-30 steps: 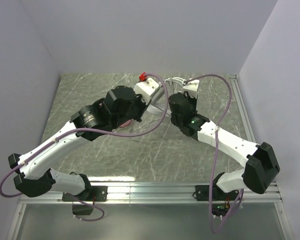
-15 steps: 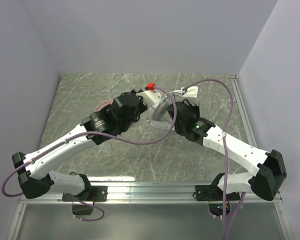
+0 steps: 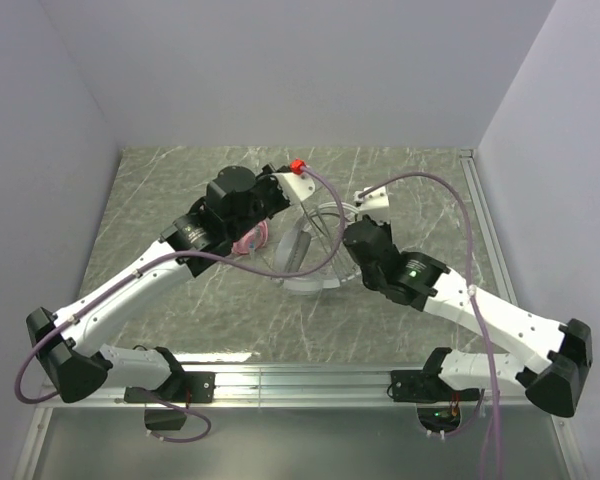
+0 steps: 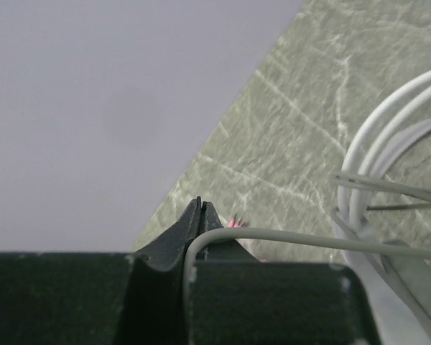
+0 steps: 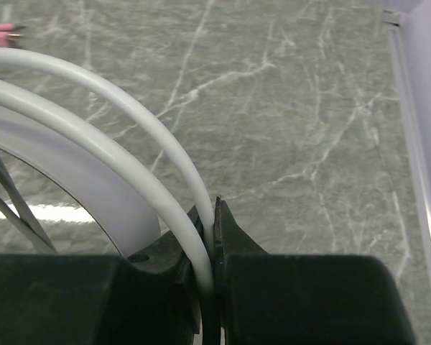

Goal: Wrap the headphones
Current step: Wrap the headphone cable with the left arm

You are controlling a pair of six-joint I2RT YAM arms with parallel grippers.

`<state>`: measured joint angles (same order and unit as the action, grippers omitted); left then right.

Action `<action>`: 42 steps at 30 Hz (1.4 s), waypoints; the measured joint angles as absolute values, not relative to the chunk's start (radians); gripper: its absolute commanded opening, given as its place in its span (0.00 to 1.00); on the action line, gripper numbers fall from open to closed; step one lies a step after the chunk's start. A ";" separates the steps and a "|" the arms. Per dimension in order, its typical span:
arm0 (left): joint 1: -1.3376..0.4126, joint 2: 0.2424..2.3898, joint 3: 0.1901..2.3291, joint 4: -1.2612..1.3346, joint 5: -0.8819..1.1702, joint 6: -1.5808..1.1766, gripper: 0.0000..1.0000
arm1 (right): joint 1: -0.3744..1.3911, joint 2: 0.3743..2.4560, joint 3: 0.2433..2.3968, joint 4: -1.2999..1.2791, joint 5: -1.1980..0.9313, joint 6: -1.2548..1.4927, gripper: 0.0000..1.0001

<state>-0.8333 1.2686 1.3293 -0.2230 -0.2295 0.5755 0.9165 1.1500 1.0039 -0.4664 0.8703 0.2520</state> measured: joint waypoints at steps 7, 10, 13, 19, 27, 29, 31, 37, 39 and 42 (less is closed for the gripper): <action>-0.681 1.285 1.283 -0.112 0.050 0.484 0.01 | 0.916 1.019 1.003 -0.467 0.683 0.253 0.00; -0.657 1.308 1.282 -0.071 0.142 0.446 0.01 | 0.916 0.971 1.007 -0.476 0.595 0.253 0.00; -0.654 1.343 1.279 -0.009 0.226 0.411 0.01 | 0.915 0.925 1.028 -0.514 0.519 0.250 0.00; -0.653 1.393 1.233 0.125 0.355 0.352 0.00 | 0.906 0.836 1.053 -0.586 0.437 0.243 0.00; -0.653 1.477 1.214 0.265 0.453 0.273 0.01 | 0.902 0.779 1.126 -0.676 0.319 0.242 0.00; -0.653 1.488 1.211 0.302 0.474 0.247 0.00 | 0.900 0.780 1.147 -0.697 0.306 0.245 0.00; -0.653 1.492 1.194 0.349 0.496 0.218 0.01 | 0.900 0.780 1.167 -0.715 0.298 0.246 0.00; -0.650 1.518 1.151 0.474 0.587 0.102 0.00 | 0.900 0.781 1.246 -0.776 0.304 0.246 0.00; -0.649 1.528 1.132 0.514 0.615 0.046 0.01 | 0.900 0.781 1.274 -0.791 0.311 0.245 0.00; -0.646 1.554 1.121 0.547 0.642 -0.046 0.01 | 0.900 0.786 1.320 -0.812 0.320 0.245 0.00</action>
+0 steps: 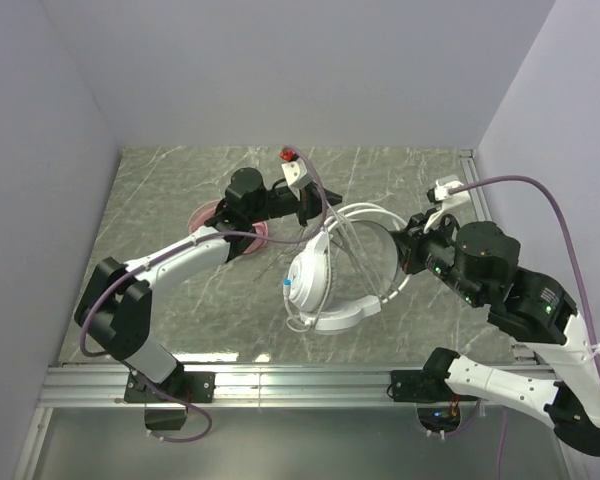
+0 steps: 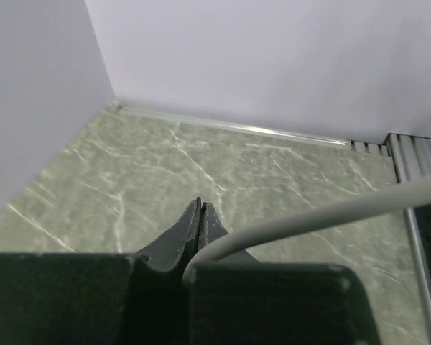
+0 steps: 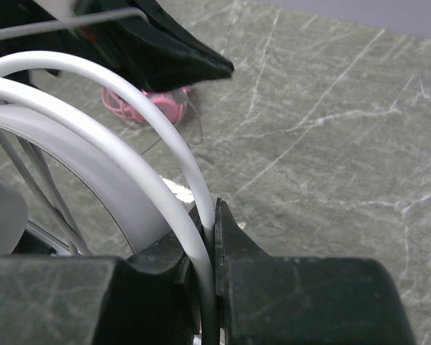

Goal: Wrap the headphones
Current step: Wrap the headphone cable with the left arm

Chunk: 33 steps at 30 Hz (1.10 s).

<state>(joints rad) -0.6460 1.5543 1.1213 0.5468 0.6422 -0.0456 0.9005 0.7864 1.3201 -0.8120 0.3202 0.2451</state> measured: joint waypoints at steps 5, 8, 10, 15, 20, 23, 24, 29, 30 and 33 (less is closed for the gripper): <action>-0.637 1.612 1.119 0.566 0.668 -0.209 0.01 | 0.900 0.800 1.381 -0.816 0.334 0.249 0.00; -0.639 1.617 1.095 0.607 0.688 -0.302 0.00 | 0.899 0.818 1.390 -0.813 0.355 0.257 0.00; -0.644 1.617 1.084 0.627 0.695 -0.351 0.01 | 0.899 0.828 1.390 -0.804 0.360 0.267 0.00; -0.674 1.617 1.052 0.670 0.704 -0.440 0.01 | 0.886 0.841 1.392 -0.752 0.401 0.297 0.00; -0.694 1.617 1.013 0.737 0.727 -0.507 0.03 | 0.872 0.854 1.404 -0.724 0.441 0.308 0.00; -0.700 1.617 0.994 0.773 0.736 -0.533 0.07 | 0.870 0.871 1.417 -0.718 0.454 0.309 0.00; -0.701 1.617 0.990 0.781 0.737 -0.539 0.08 | 0.870 0.878 1.421 -0.716 0.456 0.310 0.00; -0.704 1.617 0.985 0.773 0.734 -0.542 0.18 | 0.870 0.886 1.422 -0.675 0.455 0.323 0.00; -0.704 1.617 0.986 0.764 0.732 -0.542 0.20 | 0.870 0.886 1.422 -0.662 0.455 0.326 0.00; -0.703 1.617 0.998 0.692 0.727 -0.527 0.21 | 0.870 0.881 1.425 -0.617 0.451 0.345 0.00</action>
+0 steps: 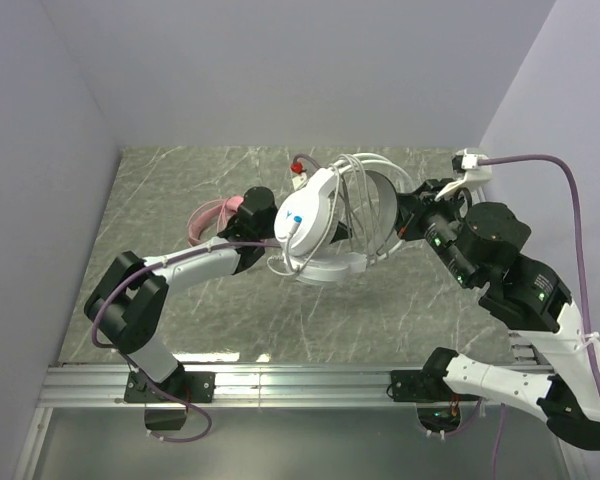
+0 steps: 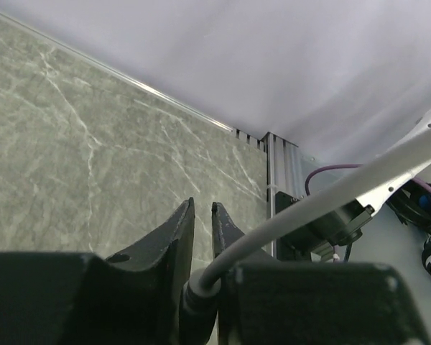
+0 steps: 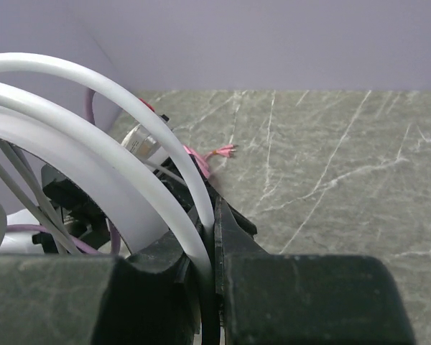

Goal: Wrap the headphones
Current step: Wrap the headphone cable with the left arm

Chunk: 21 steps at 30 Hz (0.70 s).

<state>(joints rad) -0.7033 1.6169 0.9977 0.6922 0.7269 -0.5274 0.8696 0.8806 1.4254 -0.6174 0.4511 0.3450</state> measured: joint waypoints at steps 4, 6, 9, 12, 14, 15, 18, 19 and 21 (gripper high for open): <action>-0.701 1.617 1.066 0.615 0.725 -0.504 0.21 | 0.870 0.867 1.428 -0.596 0.453 0.351 0.00; -0.701 1.617 1.088 0.615 0.727 -0.500 0.22 | 0.870 0.866 1.443 -0.591 0.453 0.351 0.00; -0.700 1.617 1.089 0.642 0.736 -0.510 0.27 | 0.870 0.866 1.470 -0.596 0.462 0.347 0.00; -0.700 1.617 1.063 0.697 0.745 -0.537 0.32 | 0.870 0.867 1.493 -0.596 0.475 0.344 0.00; -0.700 1.619 1.040 0.720 0.752 -0.550 0.35 | 0.870 0.867 1.509 -0.589 0.478 0.344 0.00; -0.700 1.621 1.032 0.728 0.756 -0.559 0.35 | 0.870 0.866 1.518 -0.587 0.479 0.344 0.00; -0.700 1.633 1.023 0.744 0.764 -0.571 0.33 | 0.870 0.866 1.533 -0.583 0.482 0.343 0.00; -0.700 1.634 1.021 0.746 0.764 -0.574 0.28 | 0.870 0.866 1.534 -0.582 0.482 0.343 0.00; -0.700 1.634 1.019 0.750 0.765 -0.581 0.24 | 0.870 0.866 1.534 -0.583 0.485 0.343 0.00</action>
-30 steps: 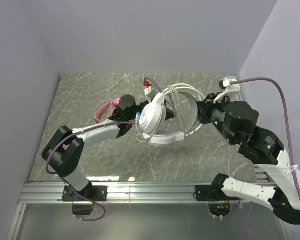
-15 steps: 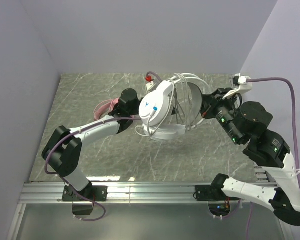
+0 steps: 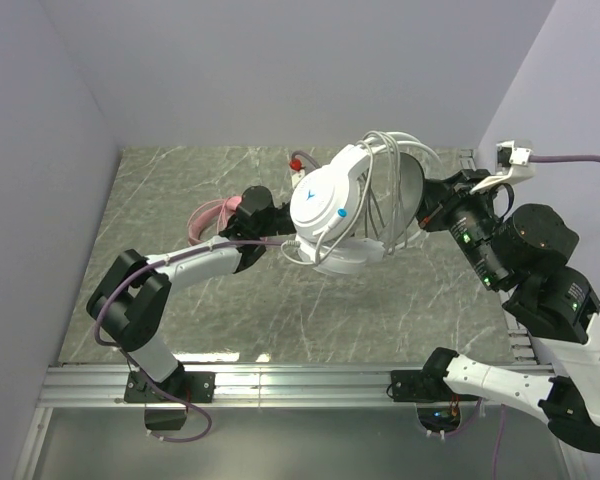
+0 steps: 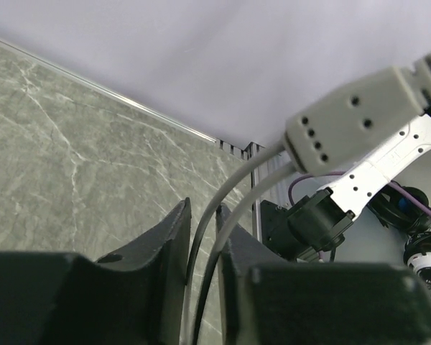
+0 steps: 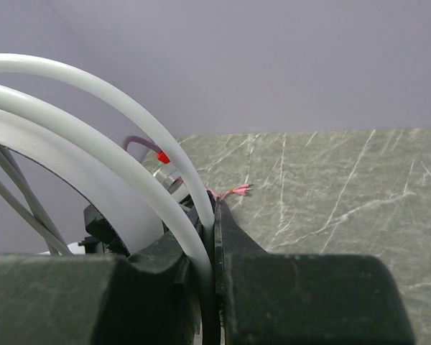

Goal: Wrap the headphones
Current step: Wrap the headphone cable with the left arm

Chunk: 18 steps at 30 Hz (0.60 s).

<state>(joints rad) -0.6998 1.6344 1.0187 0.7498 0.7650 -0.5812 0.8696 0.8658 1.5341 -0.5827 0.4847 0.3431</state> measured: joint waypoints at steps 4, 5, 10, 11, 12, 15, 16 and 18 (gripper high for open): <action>-0.700 1.639 1.018 0.772 0.768 -0.595 0.28 | 0.870 0.866 1.534 -0.579 0.487 0.343 0.00; -0.701 1.643 1.018 0.783 0.770 -0.599 0.29 | 0.870 0.866 1.534 -0.579 0.488 0.343 0.00; -0.708 1.662 0.992 0.825 0.772 -0.619 0.29 | 0.867 0.868 1.534 -0.576 0.500 0.342 0.00; -0.710 1.666 0.987 0.832 0.773 -0.623 0.29 | 0.867 0.869 1.535 -0.576 0.506 0.342 0.00; -0.714 1.668 0.979 0.838 0.773 -0.626 0.29 | 0.867 0.872 1.537 -0.576 0.510 0.342 0.00; -0.723 1.677 0.961 0.865 0.773 -0.638 0.24 | 0.866 0.886 1.548 -0.574 0.528 0.340 0.00; -0.728 1.682 0.956 0.879 0.773 -0.644 0.23 | 0.866 0.891 1.553 -0.574 0.536 0.339 0.00; -0.735 1.689 0.941 0.903 0.772 -0.653 0.23 | 0.866 0.901 1.563 -0.574 0.555 0.338 0.00</action>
<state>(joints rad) -0.7349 1.6894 0.9405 0.9028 0.7723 -0.6525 0.8658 0.9012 1.5635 -0.5739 0.5549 0.3382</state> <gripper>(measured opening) 0.235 0.121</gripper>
